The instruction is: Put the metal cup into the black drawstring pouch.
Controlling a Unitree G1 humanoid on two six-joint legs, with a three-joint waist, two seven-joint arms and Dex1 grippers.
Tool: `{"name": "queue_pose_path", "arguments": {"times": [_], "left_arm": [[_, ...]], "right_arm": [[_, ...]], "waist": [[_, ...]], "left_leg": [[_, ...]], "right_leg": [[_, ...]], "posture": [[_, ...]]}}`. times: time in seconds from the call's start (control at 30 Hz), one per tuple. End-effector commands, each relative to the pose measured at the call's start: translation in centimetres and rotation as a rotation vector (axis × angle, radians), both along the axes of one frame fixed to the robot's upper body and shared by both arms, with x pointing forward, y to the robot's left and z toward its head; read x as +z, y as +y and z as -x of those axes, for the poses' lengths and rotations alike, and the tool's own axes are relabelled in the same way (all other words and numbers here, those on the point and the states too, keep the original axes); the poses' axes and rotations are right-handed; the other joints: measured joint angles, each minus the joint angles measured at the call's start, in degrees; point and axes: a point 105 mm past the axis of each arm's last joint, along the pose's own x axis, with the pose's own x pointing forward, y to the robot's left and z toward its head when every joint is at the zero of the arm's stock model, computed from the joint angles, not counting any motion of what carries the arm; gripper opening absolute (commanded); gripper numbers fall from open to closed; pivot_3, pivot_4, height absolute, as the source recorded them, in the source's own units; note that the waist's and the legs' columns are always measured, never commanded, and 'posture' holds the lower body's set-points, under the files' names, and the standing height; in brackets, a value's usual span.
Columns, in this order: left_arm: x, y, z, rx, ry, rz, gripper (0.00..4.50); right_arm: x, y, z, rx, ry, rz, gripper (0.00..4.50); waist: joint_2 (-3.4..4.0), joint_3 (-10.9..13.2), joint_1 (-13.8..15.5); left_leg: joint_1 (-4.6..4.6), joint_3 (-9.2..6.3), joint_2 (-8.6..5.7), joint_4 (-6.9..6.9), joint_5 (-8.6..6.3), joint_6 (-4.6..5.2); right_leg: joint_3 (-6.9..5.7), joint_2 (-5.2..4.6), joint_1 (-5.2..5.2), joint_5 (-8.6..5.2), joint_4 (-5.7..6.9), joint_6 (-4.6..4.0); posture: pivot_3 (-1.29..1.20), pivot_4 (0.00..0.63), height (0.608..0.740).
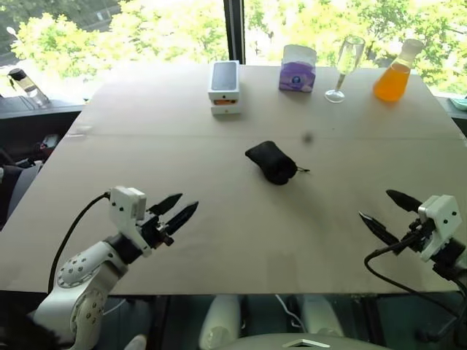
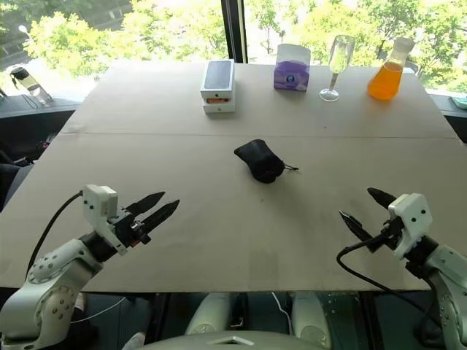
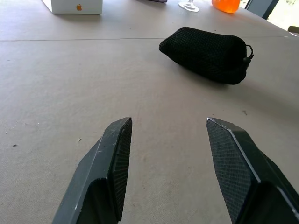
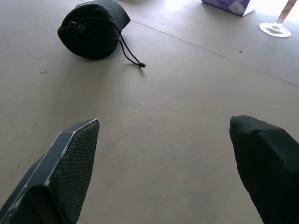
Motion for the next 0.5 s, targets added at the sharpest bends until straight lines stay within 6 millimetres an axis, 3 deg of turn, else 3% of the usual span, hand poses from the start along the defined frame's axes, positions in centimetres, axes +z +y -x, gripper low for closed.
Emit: {"name": "queue_pose_path", "arguments": {"times": [0.03,0.13,0.27,0.3,0.5], "left_arm": [[1.4,0.2,0.1,0.014,-0.069,-0.010,2.57],[1.8,-0.2,0.5,-0.032,-0.068,0.028,2.57],[1.8,0.2,0.6,-0.021,-0.082,-0.044,3.79],[1.7,0.5,0.5,0.001,-0.087,-0.065,4.30],[1.6,0.8,0.4,0.034,-0.088,-0.056,4.41]], "right_arm": [[0.9,-0.4,-0.2,0.017,-0.044,0.023,4.44],[1.1,-0.6,-0.5,0.013,-0.049,0.025,4.44],[0.8,-0.6,-0.5,0.020,-0.042,0.029,4.50],[0.8,-0.6,-0.5,0.020,-0.042,0.031,4.50],[1.0,-0.7,-0.8,0.020,-0.047,0.036,4.50]], "waist": [[0.00,0.0,0.0],[0.00,0.0,0.0],[0.02,0.0,0.0],[0.02,0.0,0.0],[0.02,0.0,0.0]], "left_leg": [[-0.01,0.00,0.00,0.00,-0.01,0.01],[-0.03,0.01,0.00,-0.04,-0.01,0.01],[-0.05,0.01,0.00,-0.08,-0.01,0.01],[-0.05,0.02,0.00,-0.07,-0.01,0.01],[-0.05,0.04,0.00,-0.07,-0.01,0.02]], "right_leg": [[0.00,0.00,-0.01,0.05,-0.01,-0.09],[0.01,0.02,-0.02,0.06,-0.03,-0.11],[0.01,0.02,-0.07,0.05,-0.03,-0.12],[0.02,0.02,-0.07,0.05,-0.03,-0.11],[0.04,0.00,-0.08,0.05,-0.05,-0.11]], "posture": [[0.00,0.150,0.737],[0.00,0.150,0.737],[0.00,0.150,0.737],[0.00,0.150,0.737],[0.00,0.150,0.737]]}}
